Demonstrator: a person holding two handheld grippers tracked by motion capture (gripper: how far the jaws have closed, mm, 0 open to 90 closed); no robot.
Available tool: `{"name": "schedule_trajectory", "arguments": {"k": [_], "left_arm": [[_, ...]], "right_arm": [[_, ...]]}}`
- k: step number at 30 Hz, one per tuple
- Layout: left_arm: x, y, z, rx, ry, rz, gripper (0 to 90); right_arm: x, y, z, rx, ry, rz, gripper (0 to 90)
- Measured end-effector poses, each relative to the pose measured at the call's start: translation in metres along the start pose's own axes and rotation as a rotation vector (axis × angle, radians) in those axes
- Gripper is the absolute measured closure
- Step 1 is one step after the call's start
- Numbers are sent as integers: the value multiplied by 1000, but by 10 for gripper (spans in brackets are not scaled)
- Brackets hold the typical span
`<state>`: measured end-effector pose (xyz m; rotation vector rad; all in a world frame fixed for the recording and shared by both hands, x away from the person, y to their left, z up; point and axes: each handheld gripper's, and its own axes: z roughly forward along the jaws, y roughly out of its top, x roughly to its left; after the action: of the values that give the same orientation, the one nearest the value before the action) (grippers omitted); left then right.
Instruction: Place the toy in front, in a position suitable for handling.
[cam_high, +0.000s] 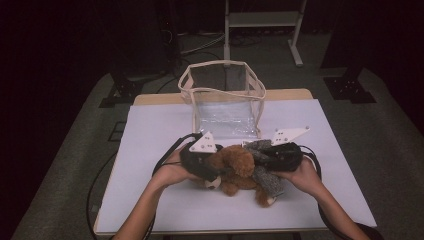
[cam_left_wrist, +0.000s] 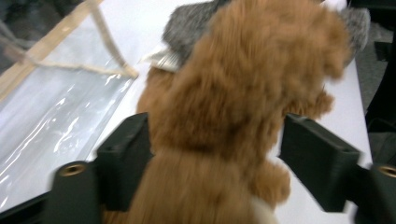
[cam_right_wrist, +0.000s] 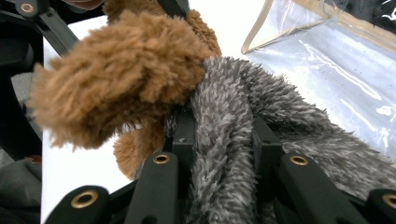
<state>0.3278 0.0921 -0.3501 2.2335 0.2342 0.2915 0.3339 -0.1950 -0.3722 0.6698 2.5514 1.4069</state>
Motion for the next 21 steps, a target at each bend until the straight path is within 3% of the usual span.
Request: {"name": "schedule_trajectory", "arguments": {"k": [2, 3, 4, 6, 8, 10, 12, 16, 18, 21], "left_arm": [[0, -10, -8, -25, 21, -13, 177], [2, -15, -12, -23, 29, -12, 177], [5, -25, -17, -5, 60, -24, 118], [7, -30, -18, 5, 72, -34, 95], [13, -46, -16, 13, 65, -74, 95], [13, -51, -15, -2, 50, -83, 104], [12, -61, -12, -42, 48, -84, 196], [12, -64, -13, -43, 50, -89, 232], [9, -64, -12, -53, 49, -80, 240], [9, -64, -12, -50, 52, -70, 240]], "right_arm": [[2, -2, -1, -6, 2, 5, 687], [2, -2, -1, -6, 2, 5, 687], [5, -5, -2, -6, 1, 3, 687], [8, -7, -4, -6, 2, -1, 688], [10, -9, -6, -9, 1, 2, 688], [11, -11, -6, -9, 3, 4, 687], [13, -10, -10, 2, -1, 7, 687], [14, -1, -22, 19, -34, -18, 690], [14, 14, -31, 6, -44, -40, 689], [13, 26, -29, 10, -38, -52, 689]]}}
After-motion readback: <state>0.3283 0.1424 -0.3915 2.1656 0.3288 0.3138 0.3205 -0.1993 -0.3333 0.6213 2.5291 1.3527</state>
